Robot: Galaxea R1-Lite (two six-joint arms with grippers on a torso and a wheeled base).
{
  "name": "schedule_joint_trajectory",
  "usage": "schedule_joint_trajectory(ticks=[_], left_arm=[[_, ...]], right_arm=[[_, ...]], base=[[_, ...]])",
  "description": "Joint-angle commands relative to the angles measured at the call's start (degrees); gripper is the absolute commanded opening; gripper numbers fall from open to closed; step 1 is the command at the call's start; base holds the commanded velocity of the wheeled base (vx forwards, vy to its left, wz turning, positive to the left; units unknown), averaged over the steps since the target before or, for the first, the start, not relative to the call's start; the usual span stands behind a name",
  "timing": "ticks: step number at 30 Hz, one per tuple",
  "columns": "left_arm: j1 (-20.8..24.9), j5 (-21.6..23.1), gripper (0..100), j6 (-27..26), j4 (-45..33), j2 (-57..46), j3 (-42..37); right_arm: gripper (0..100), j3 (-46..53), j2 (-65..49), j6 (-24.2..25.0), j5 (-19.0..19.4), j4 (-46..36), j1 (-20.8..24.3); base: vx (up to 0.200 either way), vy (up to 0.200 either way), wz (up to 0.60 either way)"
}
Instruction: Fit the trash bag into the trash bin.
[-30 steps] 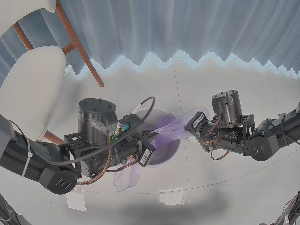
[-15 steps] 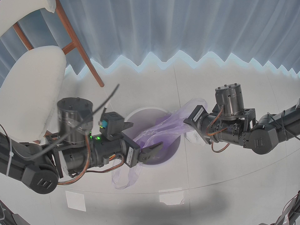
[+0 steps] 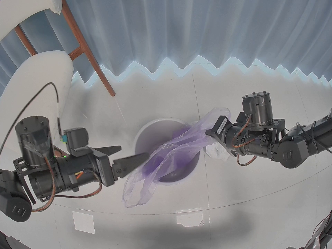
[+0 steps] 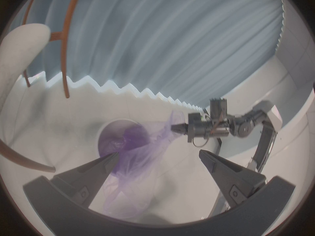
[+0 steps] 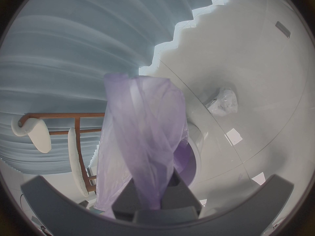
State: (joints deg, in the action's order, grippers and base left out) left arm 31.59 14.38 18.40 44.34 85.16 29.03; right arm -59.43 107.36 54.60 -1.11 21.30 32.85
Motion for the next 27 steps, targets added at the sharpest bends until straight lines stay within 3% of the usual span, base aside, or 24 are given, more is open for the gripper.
schedule_joint_trajectory(ticks=[1, 4, 7, 13, 23, 27], left_arm=[[-6.0, 1.1, 100, 5.2, 5.0, -2.7, -3.2], [-7.5, 1.6, 100, 9.8, 7.1, -2.7, -3.3], [-8.0, 4.1, 100, 15.0, 14.1, -2.2, -4.5], [-8.3, 4.7, 100, 15.1, 23.4, -0.4, -9.6], [-8.5, 4.3, 100, 7.1, 16.9, 3.2, -9.7], [-8.4, 4.3, 100, 0.7, 16.9, 7.3, -10.2]], right_arm=[[0, 0.1, -0.2, -0.5, 0.1, -0.2, -0.1], [0, 0.2, -0.4, -0.5, 0.1, -0.3, -0.2], [0, 0.2, -0.6, -0.6, -0.2, -0.3, -0.2], [0, 0.3, -1.5, -0.6, -0.7, -0.4, -0.2], [0, 3.0, -3.0, -2.7, -0.7, 0.1, -0.1], [0, 2.8, -2.8, -3.2, -0.7, 0.2, 0.0]], base=[[0.0, 0.0, 0.0], [0.0, 0.0, 0.0], [0.0, 0.0, 0.0], [0.0, 0.0, 0.0], [0.0, 0.0, 0.0], [0.0, 0.0, 0.0]])
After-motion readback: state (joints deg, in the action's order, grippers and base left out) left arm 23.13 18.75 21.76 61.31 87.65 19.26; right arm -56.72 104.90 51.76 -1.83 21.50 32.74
